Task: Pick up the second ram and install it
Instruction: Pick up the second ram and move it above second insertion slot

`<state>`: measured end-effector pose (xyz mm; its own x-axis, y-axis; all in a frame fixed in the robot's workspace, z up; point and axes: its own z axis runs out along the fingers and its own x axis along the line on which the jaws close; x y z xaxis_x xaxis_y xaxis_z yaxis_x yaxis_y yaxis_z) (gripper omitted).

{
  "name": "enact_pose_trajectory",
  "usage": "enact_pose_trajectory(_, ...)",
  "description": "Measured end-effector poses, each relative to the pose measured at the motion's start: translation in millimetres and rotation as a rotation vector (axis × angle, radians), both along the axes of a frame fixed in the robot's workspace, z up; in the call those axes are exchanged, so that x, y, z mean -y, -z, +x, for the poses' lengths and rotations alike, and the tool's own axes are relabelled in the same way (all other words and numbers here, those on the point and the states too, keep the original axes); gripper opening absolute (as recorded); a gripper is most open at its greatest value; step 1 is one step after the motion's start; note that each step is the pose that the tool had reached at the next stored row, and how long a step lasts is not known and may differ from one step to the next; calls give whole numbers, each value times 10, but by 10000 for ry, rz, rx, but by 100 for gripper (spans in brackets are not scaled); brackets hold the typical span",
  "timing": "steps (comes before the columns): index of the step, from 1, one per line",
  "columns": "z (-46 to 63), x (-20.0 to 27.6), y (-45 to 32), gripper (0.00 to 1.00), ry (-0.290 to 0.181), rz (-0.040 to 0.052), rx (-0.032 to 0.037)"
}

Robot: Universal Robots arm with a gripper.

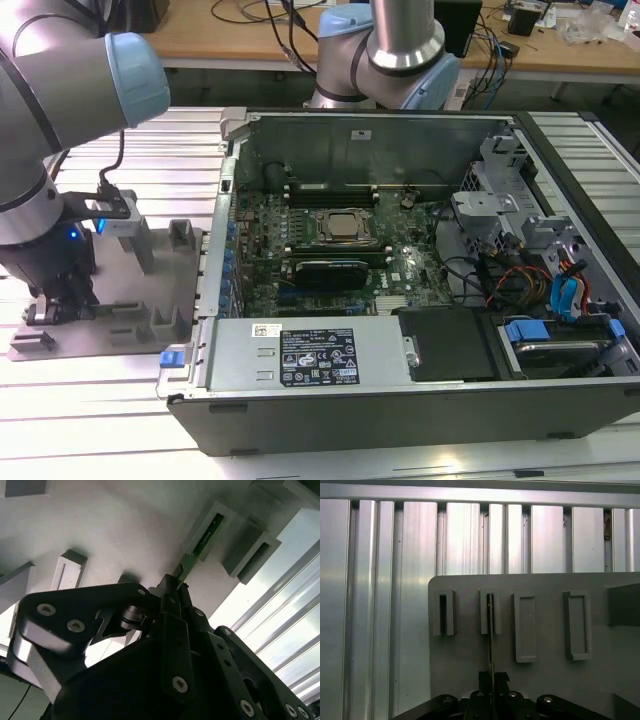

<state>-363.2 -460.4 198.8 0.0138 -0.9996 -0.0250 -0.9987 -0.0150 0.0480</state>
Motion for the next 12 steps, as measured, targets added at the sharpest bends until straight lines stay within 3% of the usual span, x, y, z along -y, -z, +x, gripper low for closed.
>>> enact_pose_trajectory(2, 0, 0, 0, 11, 0, 5, -1)
enact_pose_trajectory(12, 0, 0, 0, 11, 0, 37, 0)
